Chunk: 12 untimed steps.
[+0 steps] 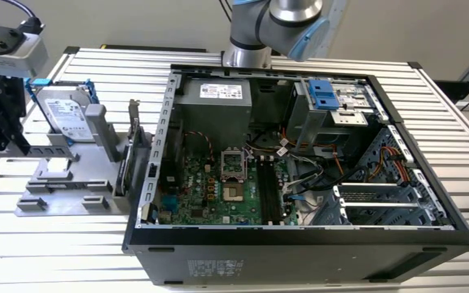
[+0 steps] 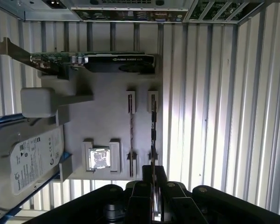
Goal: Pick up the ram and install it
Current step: 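Pick up the ram and move it above insertion slot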
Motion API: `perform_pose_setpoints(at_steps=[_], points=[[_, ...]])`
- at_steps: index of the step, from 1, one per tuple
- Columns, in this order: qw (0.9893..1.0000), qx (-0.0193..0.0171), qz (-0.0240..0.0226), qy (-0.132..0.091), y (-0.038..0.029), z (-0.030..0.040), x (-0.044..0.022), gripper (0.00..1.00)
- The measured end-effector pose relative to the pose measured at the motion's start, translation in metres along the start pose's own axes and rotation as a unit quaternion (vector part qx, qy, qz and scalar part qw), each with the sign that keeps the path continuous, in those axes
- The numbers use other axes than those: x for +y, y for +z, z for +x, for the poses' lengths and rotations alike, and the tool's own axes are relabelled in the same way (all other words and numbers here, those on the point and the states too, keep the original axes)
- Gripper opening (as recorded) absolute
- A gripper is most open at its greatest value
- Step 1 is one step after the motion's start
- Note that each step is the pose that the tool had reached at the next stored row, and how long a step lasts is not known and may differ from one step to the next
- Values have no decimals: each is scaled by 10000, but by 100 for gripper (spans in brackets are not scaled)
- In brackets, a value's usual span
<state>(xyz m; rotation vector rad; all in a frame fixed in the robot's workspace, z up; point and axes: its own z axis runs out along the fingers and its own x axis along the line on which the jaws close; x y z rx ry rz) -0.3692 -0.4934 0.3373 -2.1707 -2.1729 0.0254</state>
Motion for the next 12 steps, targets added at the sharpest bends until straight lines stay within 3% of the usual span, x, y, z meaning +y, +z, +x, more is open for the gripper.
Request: perform_pose_setpoints(at_steps=[12], points=[[10000, 9, 0, -1, -141, 5, -8, 0]])
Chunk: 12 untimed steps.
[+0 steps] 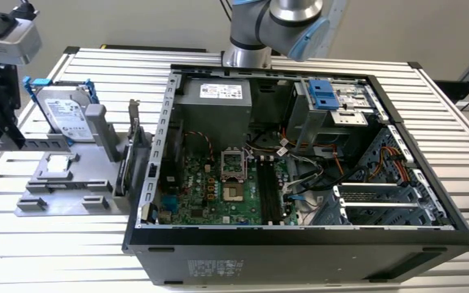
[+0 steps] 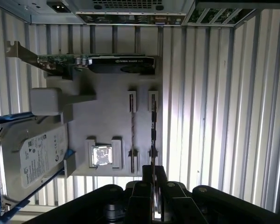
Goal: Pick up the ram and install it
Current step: 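Pick up the ram and move it above insertion slot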
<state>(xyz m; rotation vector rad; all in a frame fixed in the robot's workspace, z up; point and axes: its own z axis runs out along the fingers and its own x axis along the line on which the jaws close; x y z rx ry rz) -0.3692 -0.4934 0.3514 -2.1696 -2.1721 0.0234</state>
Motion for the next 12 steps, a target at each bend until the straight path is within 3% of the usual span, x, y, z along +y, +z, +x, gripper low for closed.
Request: perform_pose_setpoints(at_steps=[12], points=[[10000, 12, 0, -1, -134, 5, -8, 0]])
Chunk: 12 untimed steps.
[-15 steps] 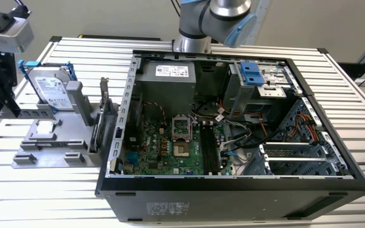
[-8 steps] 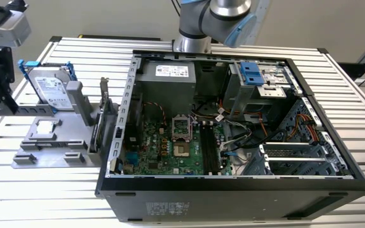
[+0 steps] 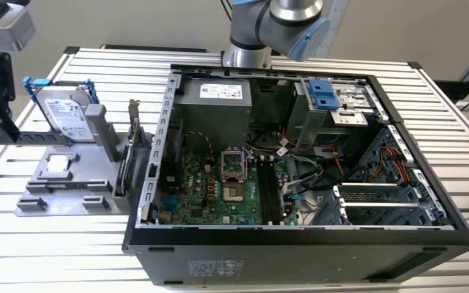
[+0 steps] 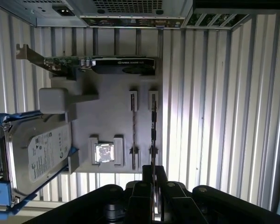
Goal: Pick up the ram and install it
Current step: 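Pick up the ram and move it above insertion slot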
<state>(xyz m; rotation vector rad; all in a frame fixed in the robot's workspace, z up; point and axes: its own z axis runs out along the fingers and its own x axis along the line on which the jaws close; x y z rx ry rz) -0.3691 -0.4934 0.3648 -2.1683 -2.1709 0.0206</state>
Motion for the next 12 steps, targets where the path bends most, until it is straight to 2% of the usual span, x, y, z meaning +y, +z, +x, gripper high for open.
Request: perform_pose_setpoints(at_steps=[12], points=[[10000, 13, 0, -1, -147, 6, -9, 0]])
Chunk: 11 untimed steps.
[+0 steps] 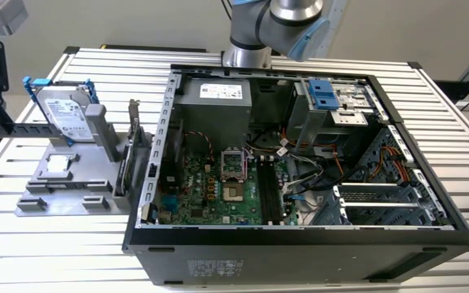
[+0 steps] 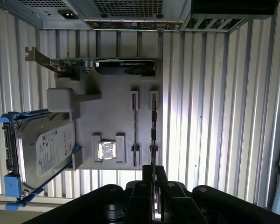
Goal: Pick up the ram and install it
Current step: 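Pick up the ram and move it above insertion slot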
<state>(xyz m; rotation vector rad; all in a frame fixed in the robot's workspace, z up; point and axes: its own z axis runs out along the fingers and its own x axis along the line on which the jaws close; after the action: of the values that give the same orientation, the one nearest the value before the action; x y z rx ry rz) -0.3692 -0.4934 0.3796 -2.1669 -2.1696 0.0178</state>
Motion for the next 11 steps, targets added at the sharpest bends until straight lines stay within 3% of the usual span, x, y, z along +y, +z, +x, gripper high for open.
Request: perform_pose_setpoints(at_steps=[11], points=[[10000, 15, 0, -1, -131, 6, -8, 0]])
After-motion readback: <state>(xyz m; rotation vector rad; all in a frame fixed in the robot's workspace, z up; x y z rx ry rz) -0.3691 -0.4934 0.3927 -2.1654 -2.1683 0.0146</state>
